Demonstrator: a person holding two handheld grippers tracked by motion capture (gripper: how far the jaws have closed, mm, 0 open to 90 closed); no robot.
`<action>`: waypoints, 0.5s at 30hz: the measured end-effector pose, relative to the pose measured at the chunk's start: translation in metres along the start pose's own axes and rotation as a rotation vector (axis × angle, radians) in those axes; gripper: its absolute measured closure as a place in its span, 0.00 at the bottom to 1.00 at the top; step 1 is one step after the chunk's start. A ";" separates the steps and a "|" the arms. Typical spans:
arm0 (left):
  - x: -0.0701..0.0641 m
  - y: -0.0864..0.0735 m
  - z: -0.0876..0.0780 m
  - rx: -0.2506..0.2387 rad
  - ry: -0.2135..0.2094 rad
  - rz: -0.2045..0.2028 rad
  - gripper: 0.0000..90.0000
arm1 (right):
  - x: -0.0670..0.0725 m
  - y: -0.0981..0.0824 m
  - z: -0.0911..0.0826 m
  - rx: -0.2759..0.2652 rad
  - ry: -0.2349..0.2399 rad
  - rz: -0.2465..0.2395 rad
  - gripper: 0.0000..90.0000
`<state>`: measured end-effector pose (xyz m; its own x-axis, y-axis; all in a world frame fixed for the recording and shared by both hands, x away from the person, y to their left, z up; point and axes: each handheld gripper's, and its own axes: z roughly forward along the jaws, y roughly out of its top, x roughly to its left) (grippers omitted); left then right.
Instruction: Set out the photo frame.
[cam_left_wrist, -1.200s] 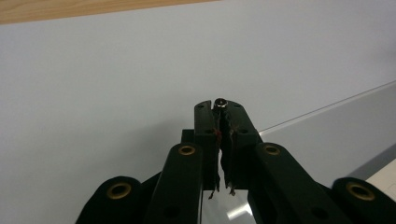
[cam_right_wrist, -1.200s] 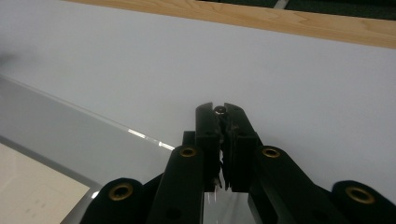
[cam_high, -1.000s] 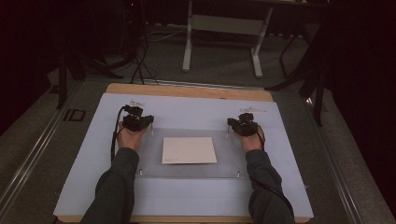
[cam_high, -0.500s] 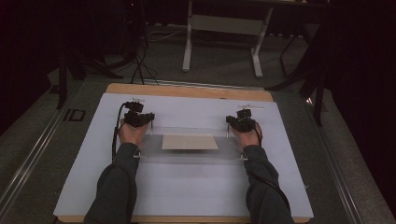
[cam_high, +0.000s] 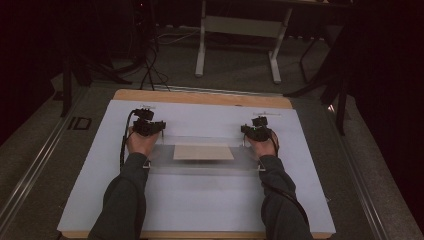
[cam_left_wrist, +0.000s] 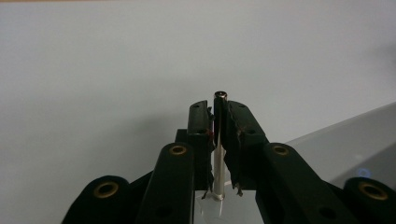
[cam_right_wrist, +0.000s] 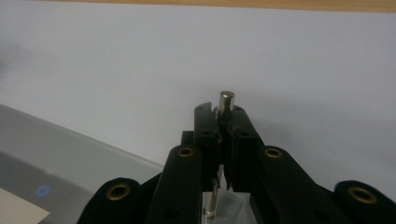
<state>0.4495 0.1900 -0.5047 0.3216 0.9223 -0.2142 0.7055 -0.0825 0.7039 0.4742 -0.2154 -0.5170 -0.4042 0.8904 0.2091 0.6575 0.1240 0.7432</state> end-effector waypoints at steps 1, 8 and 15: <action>-0.001 0.000 -0.001 -0.007 0.003 0.007 0.87 | 0.000 0.000 0.000 -0.001 0.003 0.009 0.95; 0.004 -0.007 -0.018 -0.084 0.003 0.013 0.85 | -0.001 0.001 0.001 0.009 0.009 0.017 0.95; 0.006 -0.023 -0.052 -0.167 0.033 0.051 0.85 | -0.002 0.001 0.001 0.014 0.014 0.021 0.95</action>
<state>0.4025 0.2171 -0.4875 0.3316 0.9306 -0.1552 0.5730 -0.0680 0.8168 0.4765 -0.2163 -0.5173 -0.3990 0.8868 0.2332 0.6749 0.1118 0.7294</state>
